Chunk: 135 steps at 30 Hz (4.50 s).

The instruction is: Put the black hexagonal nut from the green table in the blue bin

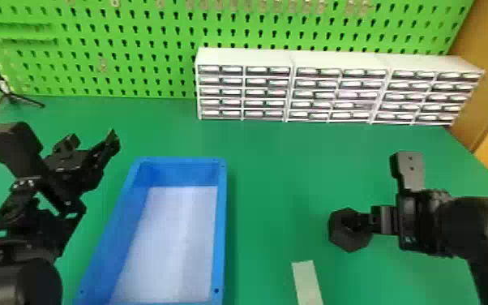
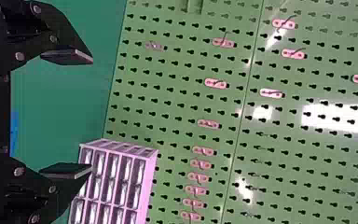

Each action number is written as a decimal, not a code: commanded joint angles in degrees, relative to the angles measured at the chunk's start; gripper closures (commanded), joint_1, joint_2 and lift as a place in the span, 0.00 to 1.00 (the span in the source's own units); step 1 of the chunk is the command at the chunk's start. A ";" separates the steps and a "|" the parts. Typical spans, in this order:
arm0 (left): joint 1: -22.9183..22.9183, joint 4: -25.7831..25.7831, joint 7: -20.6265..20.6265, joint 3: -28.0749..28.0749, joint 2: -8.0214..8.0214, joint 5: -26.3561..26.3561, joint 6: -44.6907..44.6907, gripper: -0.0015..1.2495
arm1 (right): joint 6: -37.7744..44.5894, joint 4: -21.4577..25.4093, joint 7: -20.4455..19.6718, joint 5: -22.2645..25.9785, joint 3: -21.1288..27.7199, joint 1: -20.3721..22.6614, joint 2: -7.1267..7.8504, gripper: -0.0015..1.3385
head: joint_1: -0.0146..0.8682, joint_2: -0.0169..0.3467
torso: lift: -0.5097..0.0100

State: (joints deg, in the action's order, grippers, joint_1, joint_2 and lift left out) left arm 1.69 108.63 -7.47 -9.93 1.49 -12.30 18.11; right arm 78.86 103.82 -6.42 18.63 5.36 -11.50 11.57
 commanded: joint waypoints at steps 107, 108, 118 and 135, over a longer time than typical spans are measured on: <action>0.24 -2.02 1.84 1.05 0.00 -1.32 -1.14 0.35 | -65.85 -2.22 11.95 3.96 -19.60 -2.65 5.22 0.78 | 0.80 0.07 | 0.79; 0.24 -2.02 1.93 1.05 0.00 -1.32 -1.23 0.35 | -65.85 -2.48 12.04 4.93 -21.19 -3.35 6.01 0.78 | 0.80 0.07 | 0.79; 0.24 -2.55 2.11 1.49 0.00 -1.41 -1.49 0.35 | -65.94 -3.80 13.18 11.96 -35.86 -10.30 11.28 0.78 | 0.80 0.07 | 0.79; -0.02 -3.08 2.90 1.49 0.00 -1.41 -2.37 0.35 | -67.34 -8.81 16.79 18.37 -52.21 -18.47 10.67 0.78 | 0.80 0.07 | 0.79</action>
State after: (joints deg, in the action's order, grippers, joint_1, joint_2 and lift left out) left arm 1.71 105.66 -4.72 -8.44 1.49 -13.69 15.96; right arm 12.01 95.97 9.98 36.01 -44.19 -28.35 22.63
